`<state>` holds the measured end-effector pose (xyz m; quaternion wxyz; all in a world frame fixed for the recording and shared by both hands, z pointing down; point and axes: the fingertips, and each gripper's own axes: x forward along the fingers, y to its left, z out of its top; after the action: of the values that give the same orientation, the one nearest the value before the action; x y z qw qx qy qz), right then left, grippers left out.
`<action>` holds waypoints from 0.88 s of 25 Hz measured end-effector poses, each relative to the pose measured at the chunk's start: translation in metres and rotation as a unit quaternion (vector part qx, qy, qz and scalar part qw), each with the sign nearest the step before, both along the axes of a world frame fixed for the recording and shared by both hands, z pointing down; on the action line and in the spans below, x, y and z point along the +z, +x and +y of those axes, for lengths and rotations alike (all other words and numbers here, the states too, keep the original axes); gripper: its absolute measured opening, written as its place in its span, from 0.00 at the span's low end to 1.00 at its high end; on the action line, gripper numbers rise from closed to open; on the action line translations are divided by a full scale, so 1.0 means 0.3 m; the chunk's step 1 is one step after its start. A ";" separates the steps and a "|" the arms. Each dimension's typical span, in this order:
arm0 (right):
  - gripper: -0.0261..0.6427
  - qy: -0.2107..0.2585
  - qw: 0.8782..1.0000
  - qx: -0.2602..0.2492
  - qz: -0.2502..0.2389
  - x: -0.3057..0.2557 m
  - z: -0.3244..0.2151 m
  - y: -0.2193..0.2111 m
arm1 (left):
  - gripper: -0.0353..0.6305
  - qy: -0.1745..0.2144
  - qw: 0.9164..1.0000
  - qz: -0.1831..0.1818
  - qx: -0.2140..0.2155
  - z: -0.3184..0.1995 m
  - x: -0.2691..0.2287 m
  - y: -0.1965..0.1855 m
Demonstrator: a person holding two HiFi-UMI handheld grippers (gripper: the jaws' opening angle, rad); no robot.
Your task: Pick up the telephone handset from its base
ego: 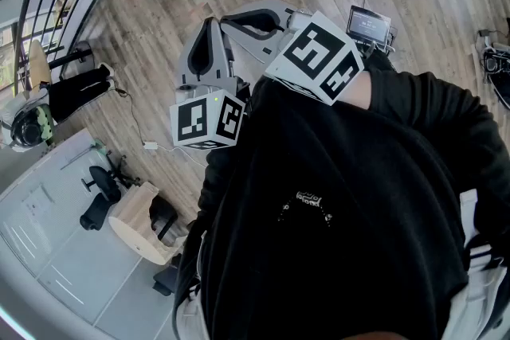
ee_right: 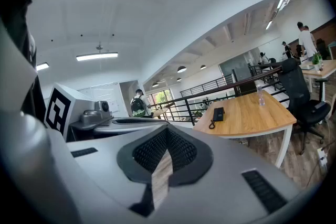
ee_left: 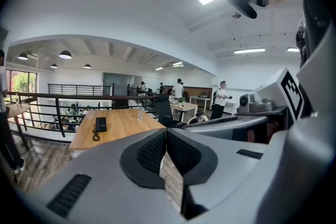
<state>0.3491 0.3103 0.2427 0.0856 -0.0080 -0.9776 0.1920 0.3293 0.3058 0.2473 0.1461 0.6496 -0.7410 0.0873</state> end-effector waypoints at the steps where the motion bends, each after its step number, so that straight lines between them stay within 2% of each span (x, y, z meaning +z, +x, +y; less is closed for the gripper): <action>1: 0.06 0.004 1.000 -0.002 0.000 0.003 -0.004 0.006 | 0.06 0.000 1.000 0.001 -0.001 -0.006 0.005 0.005; 14: 0.06 -0.007 0.999 -0.032 -0.018 0.012 -0.008 0.022 | 0.06 -0.001 0.999 -0.004 -0.036 -0.001 0.013 0.019; 18: 0.06 -0.013 0.999 -0.036 -0.009 0.026 -0.002 -0.016 | 0.06 0.000 0.999 0.014 -0.031 0.002 0.032 -0.019; 22: 0.06 -0.004 1.000 -0.028 -0.010 0.016 -0.012 -0.044 | 0.06 0.004 1.000 0.001 -0.025 -0.009 0.023 -0.046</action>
<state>0.3360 0.3068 0.2475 0.0812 -0.0376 -0.9770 0.1933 0.3155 0.3030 0.2541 0.1457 0.6317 -0.7572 0.0801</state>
